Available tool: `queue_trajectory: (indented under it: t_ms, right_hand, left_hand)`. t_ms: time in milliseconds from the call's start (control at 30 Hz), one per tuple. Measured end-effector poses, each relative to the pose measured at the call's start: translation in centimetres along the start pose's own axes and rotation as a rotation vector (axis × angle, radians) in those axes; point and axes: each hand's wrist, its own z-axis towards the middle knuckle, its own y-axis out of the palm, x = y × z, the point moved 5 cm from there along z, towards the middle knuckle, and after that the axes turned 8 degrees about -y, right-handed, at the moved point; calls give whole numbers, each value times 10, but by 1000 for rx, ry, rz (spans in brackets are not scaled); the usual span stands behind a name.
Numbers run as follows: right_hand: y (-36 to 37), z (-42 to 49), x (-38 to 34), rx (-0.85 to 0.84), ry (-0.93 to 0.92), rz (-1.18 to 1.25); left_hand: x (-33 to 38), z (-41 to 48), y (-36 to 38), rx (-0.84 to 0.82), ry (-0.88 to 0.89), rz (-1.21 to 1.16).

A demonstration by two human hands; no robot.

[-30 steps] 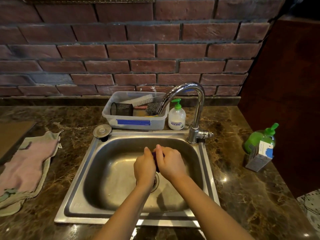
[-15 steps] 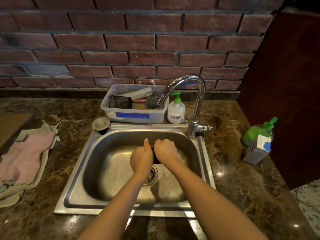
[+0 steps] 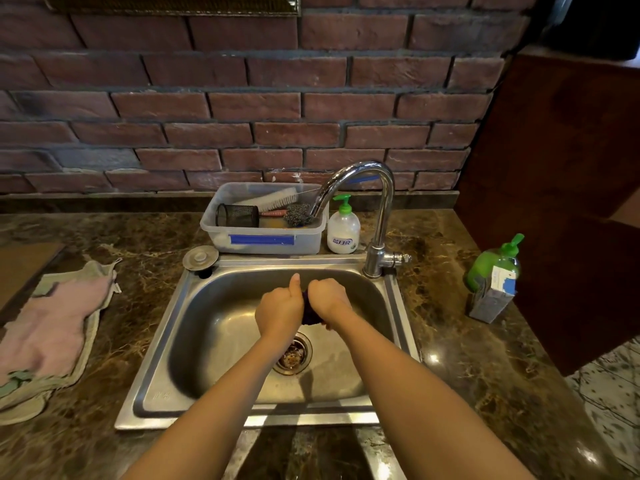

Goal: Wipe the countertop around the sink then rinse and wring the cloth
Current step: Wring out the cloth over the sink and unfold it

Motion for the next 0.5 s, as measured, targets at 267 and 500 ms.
queue_trajectory:
  t_ms: [267, 500]
  right_hand:
    - [-18, -18, -8, -3, -114, 41]
    - [-7, -38, 33, -354, 105, 602]
  left_hand:
    - [27, -13, -19, 44, 161, 50]
    - [17, -24, -26, -38, 195, -198]
